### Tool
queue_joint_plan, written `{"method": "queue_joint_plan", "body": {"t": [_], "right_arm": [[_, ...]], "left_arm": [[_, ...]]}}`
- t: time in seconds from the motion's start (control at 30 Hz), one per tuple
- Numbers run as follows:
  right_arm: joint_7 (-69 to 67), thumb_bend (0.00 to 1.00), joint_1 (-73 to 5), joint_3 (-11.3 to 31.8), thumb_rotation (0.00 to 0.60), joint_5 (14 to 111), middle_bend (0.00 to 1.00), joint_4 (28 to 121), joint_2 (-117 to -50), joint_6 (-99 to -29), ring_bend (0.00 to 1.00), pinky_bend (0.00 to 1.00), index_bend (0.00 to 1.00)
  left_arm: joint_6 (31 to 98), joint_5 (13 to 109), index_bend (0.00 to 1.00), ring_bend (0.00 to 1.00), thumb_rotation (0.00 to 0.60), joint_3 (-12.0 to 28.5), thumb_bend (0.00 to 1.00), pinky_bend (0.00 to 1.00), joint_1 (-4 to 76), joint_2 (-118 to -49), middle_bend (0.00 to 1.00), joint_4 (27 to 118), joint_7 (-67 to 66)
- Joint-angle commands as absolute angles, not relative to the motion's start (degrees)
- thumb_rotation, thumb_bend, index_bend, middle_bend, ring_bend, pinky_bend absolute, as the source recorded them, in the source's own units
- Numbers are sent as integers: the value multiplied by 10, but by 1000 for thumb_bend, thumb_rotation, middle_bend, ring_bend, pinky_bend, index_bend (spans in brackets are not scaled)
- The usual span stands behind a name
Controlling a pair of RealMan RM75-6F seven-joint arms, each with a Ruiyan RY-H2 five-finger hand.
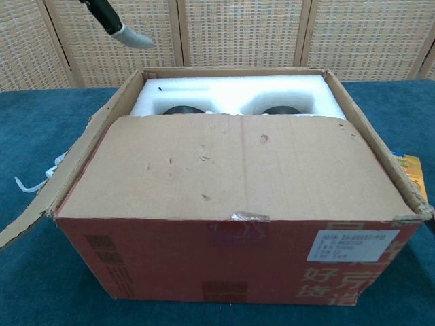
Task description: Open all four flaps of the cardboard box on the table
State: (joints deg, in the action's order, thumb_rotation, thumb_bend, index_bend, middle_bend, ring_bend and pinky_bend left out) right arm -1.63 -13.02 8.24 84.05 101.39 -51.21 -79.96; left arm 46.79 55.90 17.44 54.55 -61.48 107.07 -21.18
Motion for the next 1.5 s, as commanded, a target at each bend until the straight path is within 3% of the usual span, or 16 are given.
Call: {"method": "queue_joint_plan", "body": {"t": [0.03,0.17,0.27,0.37,0.47,0.57,0.67,0.73,0.9,1.0,1.5], "right_arm": [[-16,981,-130,82,600,842,70,1014,-512,-800,0,0,137],[-17,981,-127,81,600,843,70,1016,-511,-804,0,0,138],[-18,981,-124,81,600,844,70,1017,-510,-808,0,0,138],[-20,981,-121,80,600,844,70,1017,-509,-811,0,0,137],[-22,981,-119,79,600,845,70,1016,-509,-813,0,0,138],[-25,981,-118,79,600,845,70,1015,-510,-815,0,0,138],[-27,981,-117,79,600,844,70,1013,-510,-814,0,0,138],[-29,981,-116,79,600,844,70,1012,-509,-815,0,0,138],[-31,981,-115,79,600,843,70,1010,-510,-815,0,0,137],[-32,981,-114,79,600,843,70,1009,-509,-815,0,0,138],[-37,981,-113,80,600,835,70,1002,-513,-811,0,0,138]], "left_arm": [[448,576,201,0,535,159,271,0,538,-604,0,1086,-186],[443,582,289,0,585,152,273,0,536,-606,0,1093,-168],[442,587,351,0,578,146,273,0,533,-609,0,1101,-160],[444,594,394,0,550,140,274,0,531,-614,0,1106,-157],[446,597,407,0,480,134,307,0,531,-618,0,1114,-154],[448,592,407,0,464,130,350,0,533,-620,0,1118,-153],[445,583,407,0,423,127,448,0,537,-623,0,1120,-152],[441,581,407,0,386,127,581,0,541,-623,0,1118,-146],[439,585,407,0,355,120,830,0,544,-628,0,1112,-141],[440,590,406,0,348,116,901,0,544,-633,0,1108,-138],[442,584,406,0,347,97,900,0,560,-675,0,1071,-160]]}}
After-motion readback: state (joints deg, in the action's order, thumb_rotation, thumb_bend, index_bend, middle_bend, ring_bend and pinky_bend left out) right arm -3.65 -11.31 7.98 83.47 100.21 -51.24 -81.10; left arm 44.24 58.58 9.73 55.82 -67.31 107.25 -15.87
